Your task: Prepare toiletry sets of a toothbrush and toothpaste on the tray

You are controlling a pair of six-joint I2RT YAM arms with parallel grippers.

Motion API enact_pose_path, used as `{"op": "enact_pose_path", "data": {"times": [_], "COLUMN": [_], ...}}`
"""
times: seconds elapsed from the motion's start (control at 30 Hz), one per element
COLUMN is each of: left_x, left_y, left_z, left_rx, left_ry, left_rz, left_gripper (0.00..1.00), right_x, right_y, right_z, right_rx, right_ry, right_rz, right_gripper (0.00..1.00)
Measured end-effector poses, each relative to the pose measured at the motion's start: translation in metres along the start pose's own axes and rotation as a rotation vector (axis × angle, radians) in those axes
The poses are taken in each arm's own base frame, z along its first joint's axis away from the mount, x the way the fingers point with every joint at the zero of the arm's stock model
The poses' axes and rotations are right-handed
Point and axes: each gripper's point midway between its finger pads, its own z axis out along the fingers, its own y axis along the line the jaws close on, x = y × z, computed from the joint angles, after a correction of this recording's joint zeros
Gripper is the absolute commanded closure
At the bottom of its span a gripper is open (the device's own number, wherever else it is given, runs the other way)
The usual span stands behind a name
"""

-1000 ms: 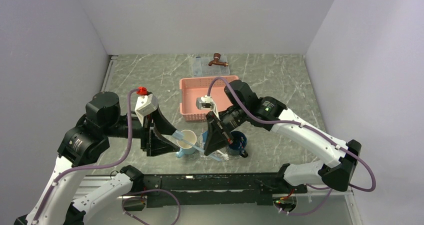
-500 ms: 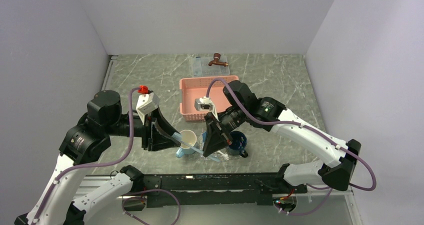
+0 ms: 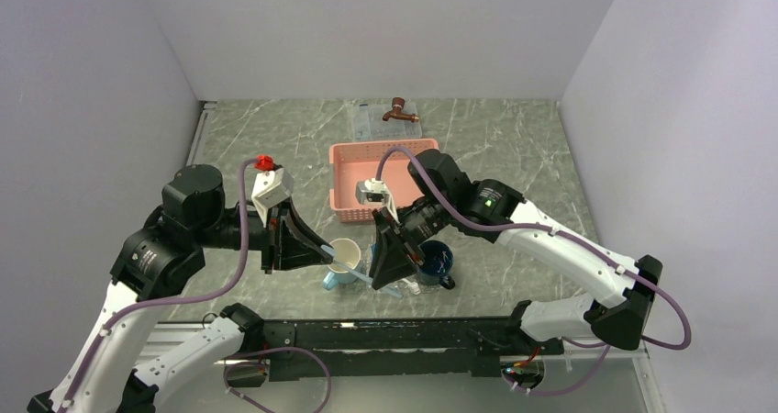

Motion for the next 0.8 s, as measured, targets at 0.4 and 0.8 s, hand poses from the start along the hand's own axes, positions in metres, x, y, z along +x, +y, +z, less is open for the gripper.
{"op": "enact_pose_path", "data": {"times": [0.4, 0.8], "left_x": [0.008, 0.037], "left_y": [0.008, 0.035], "left_z": [0.001, 0.000], "left_rx": [-0.034, -0.215], "left_ry": [0.020, 0.086], "left_rz": [-0.036, -0.197], "left_gripper": [1.00, 1.00], "right_x": [-0.017, -0.024], "right_y": [-0.012, -0.038], "right_z": [-0.028, -0.084], "right_rx": [0.287, 0.695], "right_ry": [-0.105, -0.252], "right_rz": [-0.063, -0.037], "right_gripper": [0.39, 0.38]}}
